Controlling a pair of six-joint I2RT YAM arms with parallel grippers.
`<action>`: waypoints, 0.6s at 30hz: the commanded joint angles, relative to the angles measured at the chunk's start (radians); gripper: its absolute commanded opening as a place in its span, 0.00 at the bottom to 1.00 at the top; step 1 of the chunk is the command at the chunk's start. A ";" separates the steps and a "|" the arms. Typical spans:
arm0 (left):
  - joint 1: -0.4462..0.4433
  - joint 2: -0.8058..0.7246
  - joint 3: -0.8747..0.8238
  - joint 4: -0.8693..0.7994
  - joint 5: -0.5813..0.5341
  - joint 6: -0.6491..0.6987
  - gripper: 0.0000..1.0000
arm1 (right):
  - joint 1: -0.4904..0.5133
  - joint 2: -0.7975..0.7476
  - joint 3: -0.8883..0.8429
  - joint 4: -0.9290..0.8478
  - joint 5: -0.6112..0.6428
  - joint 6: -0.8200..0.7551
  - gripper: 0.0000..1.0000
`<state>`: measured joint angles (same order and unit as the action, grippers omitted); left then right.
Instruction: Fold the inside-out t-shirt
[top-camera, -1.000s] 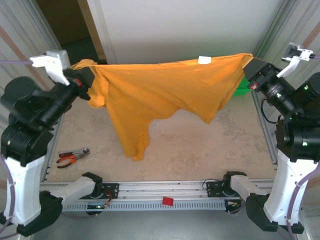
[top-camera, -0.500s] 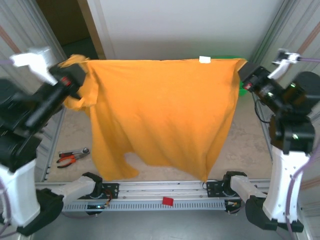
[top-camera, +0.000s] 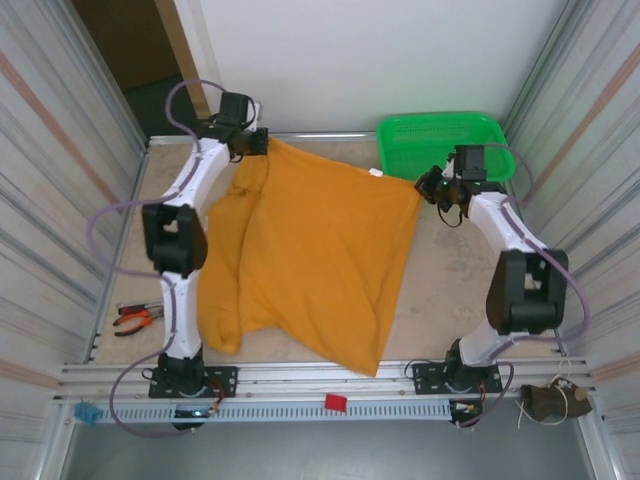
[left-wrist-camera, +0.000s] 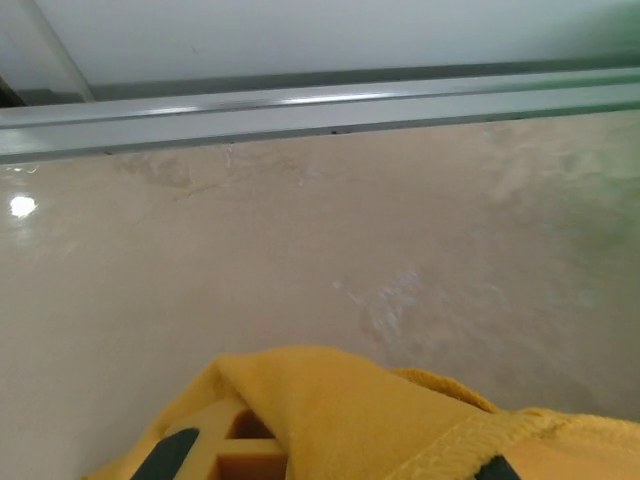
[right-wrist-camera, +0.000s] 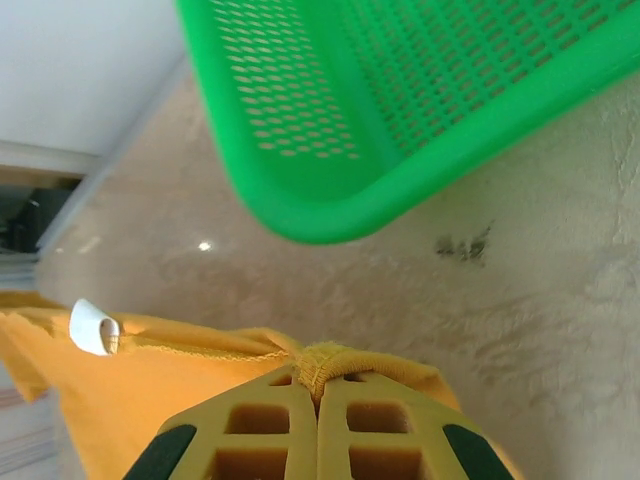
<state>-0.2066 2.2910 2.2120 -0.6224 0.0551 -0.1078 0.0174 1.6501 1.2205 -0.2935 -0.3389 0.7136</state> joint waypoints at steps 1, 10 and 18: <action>0.019 0.092 0.213 0.019 0.007 0.030 0.05 | 0.014 0.059 0.093 0.070 0.060 -0.052 0.00; 0.048 -0.110 -0.078 0.110 0.043 -0.010 0.84 | 0.047 0.128 0.146 0.032 0.080 -0.105 0.00; 0.054 -0.501 -0.712 0.231 0.099 -0.336 0.91 | 0.078 0.137 0.129 0.032 0.098 -0.118 0.00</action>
<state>-0.1501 1.8732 1.6730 -0.4469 0.1036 -0.2687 0.0864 1.7687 1.3487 -0.2584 -0.2600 0.6270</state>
